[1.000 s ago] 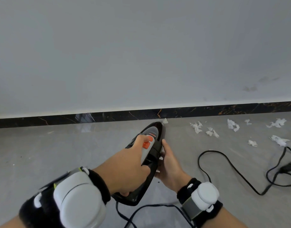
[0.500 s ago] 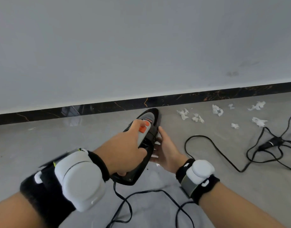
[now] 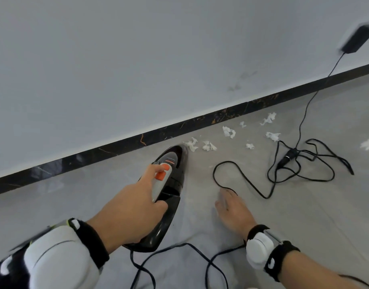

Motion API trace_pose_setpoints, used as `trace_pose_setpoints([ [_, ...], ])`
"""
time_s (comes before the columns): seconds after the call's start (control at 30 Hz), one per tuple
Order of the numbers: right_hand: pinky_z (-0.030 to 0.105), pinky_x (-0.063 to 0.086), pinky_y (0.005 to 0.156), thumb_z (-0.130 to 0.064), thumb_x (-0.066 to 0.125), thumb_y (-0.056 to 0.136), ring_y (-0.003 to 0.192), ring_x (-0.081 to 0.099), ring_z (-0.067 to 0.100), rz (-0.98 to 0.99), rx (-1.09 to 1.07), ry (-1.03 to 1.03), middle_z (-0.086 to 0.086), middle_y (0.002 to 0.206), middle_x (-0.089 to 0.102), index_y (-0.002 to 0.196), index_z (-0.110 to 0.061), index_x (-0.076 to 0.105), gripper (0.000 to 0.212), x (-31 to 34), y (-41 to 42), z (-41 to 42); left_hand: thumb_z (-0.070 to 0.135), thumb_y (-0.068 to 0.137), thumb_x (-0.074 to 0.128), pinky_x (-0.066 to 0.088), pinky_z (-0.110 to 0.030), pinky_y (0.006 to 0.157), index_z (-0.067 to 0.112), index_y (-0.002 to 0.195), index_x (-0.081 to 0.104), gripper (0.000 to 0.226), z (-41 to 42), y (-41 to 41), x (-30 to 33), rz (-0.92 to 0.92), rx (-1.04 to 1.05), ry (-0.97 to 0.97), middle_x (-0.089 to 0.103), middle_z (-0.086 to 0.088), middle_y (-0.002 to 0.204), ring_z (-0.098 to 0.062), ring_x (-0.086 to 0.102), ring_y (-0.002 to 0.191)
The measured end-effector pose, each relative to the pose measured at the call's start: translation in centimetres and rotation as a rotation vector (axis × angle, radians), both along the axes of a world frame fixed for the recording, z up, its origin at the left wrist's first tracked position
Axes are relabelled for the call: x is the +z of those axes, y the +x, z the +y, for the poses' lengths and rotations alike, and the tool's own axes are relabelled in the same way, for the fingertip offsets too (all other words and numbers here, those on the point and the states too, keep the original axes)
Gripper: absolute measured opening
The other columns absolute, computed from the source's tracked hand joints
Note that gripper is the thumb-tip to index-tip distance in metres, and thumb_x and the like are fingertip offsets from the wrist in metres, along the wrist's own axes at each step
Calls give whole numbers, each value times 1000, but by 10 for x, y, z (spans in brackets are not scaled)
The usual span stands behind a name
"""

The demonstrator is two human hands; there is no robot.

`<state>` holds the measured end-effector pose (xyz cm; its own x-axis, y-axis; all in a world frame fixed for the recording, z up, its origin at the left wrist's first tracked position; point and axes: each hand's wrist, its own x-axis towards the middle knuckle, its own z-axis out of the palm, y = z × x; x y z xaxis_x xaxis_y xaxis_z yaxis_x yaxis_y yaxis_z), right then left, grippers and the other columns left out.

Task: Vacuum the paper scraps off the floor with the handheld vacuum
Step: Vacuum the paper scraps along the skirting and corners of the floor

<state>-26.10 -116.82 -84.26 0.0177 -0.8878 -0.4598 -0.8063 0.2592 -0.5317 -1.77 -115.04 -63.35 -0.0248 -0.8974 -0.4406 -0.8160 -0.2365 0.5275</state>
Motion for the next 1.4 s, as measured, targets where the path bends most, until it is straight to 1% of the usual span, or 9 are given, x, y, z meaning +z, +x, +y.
trace_pose_setpoints([
  [0.17,36,39,107,-33,51,102,131,44,28,183,14,-42,6,144,42,145,-10,44,49,-4,-30,14,18,91,53,33,-16,33,52,134,28,61,-5,5,-5,11,-35,-29,50,2,57,-11,42,33],
  [0.43,38,38,111,-34,49,102,136,44,33,303,178,187,12,149,39,151,-12,37,55,29,-69,1,22,93,53,35,-14,36,53,137,26,60,-18,7,5,0,-132,-10,56,1,68,-12,49,42],
  [0.6,41,24,124,-48,47,101,158,-1,33,480,438,279,14,171,-3,164,-30,-2,82,30,-97,5,22,96,52,36,-13,35,50,140,21,61,-8,-14,5,-50,-123,12,53,2,69,-12,48,40],
  [0.77,52,21,125,-47,56,93,156,-10,44,637,692,382,16,169,-22,160,-36,-19,101,31,-124,1,21,93,52,36,-15,37,53,134,23,59,1,-50,6,-153,-74,-13,57,1,64,-11,48,40],
  [0.9,63,23,121,-46,64,93,152,-4,56,613,803,475,22,166,-25,161,-30,-18,108,31,-129,-17,22,95,51,34,-13,34,51,136,23,58,9,-94,13,-208,35,20,55,2,68,-11,48,39],
  [1.07,59,16,124,-44,54,101,151,1,59,506,810,479,37,162,-18,164,-16,-9,93,38,-121,-28,20,94,51,35,-14,34,47,138,25,58,16,-149,11,-221,189,35,56,0,65,-9,47,39],
  [1.2,54,22,123,-57,46,98,154,4,51,479,700,491,28,163,-29,162,-27,-16,94,27,-121,-17,19,93,53,39,-20,41,45,139,28,58,26,-186,4,-237,322,14,56,-1,64,-13,50,43],
  [1.3,57,34,117,-54,43,97,149,18,53,466,596,474,31,165,-12,163,-28,-4,85,23,-124,-20,15,89,54,46,-29,46,50,133,34,60,48,-214,4,-144,466,-14,61,-4,62,-18,52,45],
  [1.4,38,50,83,-48,44,90,101,56,35,245,381,415,22,142,45,147,-17,40,65,39,-104,-28,11,86,52,45,-34,46,60,121,38,62,81,-224,10,-57,565,-2,53,1,51,-17,48,43],
])
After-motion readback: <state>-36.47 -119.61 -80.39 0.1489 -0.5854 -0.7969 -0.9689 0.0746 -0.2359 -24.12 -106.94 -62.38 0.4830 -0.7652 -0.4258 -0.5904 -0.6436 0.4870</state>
